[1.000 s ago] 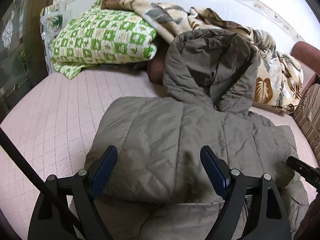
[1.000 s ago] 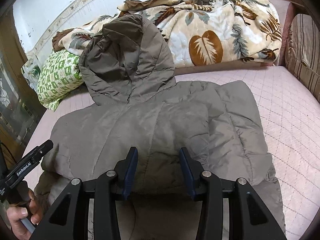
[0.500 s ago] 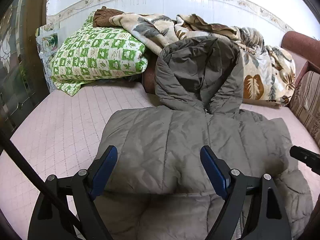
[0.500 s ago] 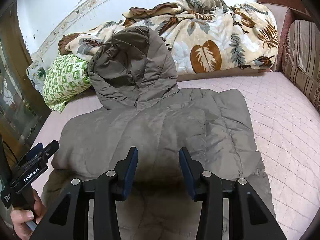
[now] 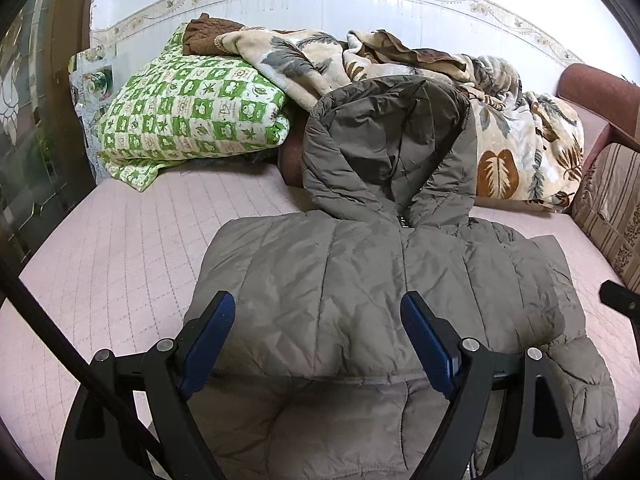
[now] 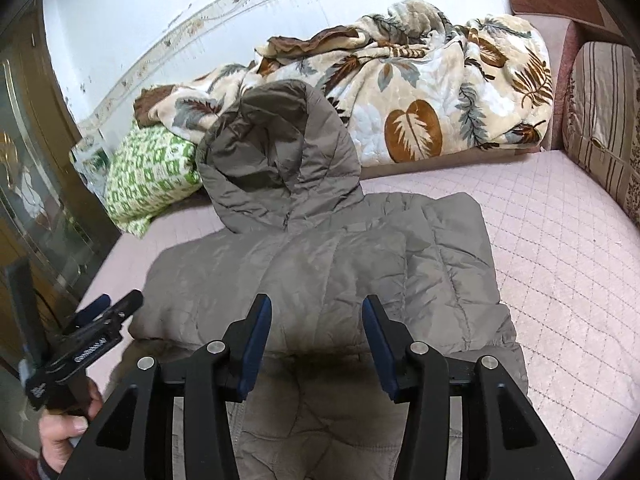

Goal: Fold large clothes
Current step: 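Grasp the jacket hood with the right tool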

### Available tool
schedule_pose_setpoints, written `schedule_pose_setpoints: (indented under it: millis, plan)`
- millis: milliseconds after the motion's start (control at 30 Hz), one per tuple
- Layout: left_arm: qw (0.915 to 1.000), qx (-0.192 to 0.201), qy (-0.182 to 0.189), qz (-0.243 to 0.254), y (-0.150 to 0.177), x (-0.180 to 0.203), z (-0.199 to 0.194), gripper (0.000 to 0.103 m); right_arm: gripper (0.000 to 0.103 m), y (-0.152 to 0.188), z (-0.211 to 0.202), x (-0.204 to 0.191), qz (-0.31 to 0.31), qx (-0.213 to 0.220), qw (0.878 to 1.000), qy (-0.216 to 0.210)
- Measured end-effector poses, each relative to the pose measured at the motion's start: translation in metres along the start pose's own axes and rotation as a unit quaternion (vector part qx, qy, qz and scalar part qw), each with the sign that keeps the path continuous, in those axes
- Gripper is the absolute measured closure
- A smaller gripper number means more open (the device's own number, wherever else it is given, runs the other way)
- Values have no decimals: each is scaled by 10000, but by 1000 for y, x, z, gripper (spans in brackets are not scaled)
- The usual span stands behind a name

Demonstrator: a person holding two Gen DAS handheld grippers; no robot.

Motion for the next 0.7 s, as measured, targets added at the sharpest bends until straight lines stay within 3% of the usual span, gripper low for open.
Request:
schedule_pose_setpoints:
  millis: [200, 467, 600, 700]
  plan:
    - [10000, -39, -31, -67, -6, -9, 11, 19, 52, -38, 2, -1, -35, -28, 9999, -103]
    - [9995, -172, 12, -280, -6, -28, 30, 19, 50, -161, 51, -31, -286, -348, 9983, -359]
    - [9993, -226, 50, -292, -3, -31, 37, 19, 48, -205, 91, -43, -559, -432, 9973, -224]
    - [9993, -272, 48, -232, -1, -31, 44, 19, 44, -228, 121, -49, -954, -457, 9943, 163]
Point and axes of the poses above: each gripper's, at about its wrist camera, not at the fingertips, and z roughly the way its jaws point, x to its right, y to its underside, the point moved 3 cm from there along z, roughly the way its jaws point, and after that the axes turned 5 degrees about -y, right-handed, at the moved point
